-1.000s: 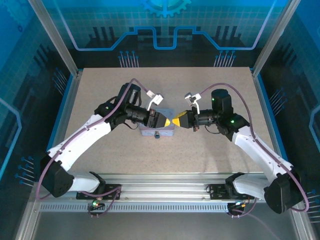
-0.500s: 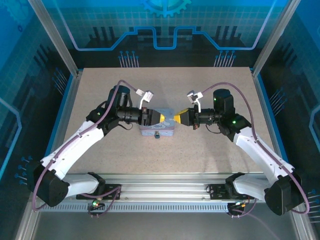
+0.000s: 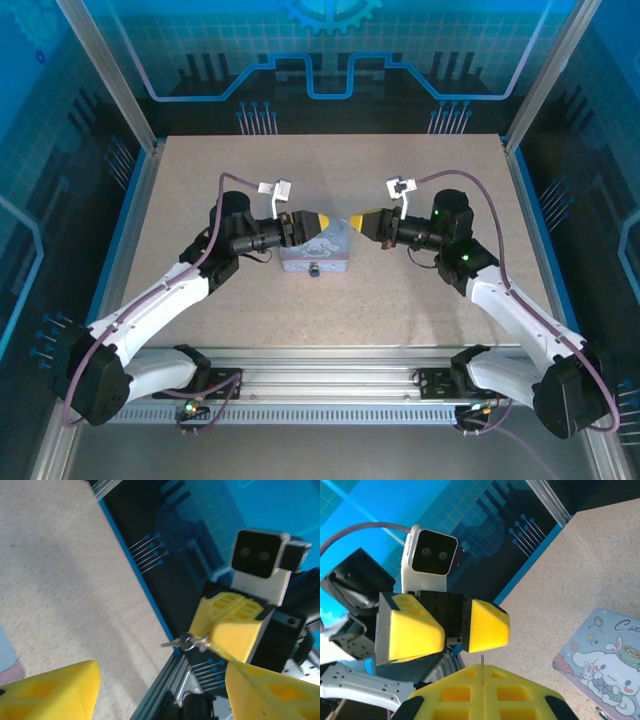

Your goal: Unlock a padlock with a key

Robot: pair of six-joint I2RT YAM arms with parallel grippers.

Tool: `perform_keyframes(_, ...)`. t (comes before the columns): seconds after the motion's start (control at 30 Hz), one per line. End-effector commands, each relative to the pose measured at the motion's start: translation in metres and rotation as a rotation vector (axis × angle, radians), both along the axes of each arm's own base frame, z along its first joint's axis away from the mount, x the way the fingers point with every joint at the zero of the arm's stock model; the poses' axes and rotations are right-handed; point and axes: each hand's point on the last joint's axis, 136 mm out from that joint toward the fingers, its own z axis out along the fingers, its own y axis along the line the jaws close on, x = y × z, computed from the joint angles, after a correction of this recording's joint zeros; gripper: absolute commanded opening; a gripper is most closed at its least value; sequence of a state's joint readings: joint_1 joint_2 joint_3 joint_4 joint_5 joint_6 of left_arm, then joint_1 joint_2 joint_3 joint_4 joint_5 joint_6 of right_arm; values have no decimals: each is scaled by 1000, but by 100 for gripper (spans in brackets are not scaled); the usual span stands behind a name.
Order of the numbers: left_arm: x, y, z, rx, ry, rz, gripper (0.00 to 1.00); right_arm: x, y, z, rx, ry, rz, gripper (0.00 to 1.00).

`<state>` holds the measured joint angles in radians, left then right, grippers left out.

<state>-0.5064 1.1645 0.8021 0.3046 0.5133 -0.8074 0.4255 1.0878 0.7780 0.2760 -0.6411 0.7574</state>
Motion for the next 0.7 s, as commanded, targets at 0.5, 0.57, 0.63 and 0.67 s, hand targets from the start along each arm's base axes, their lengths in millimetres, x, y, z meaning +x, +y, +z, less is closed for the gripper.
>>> perform_keyframes(0.5, -2, -26, 44, -200, -127, -44, 48, 2, 14, 17, 122, -16, -58, 0)
perform_keyframes(0.57, -3, -27, 45, -202, -127, -54, 42, 3, 15, 15, 119, -9, -56, 0)
perform_keyframes(0.63, -4, -27, 45, -201, -126, -55, 36, 4, 14, 13, 117, -4, -60, 0)
perform_keyframes(0.67, -4, -27, 45, -201, -125, -56, 32, 5, 13, 13, 118, -5, -68, 0)
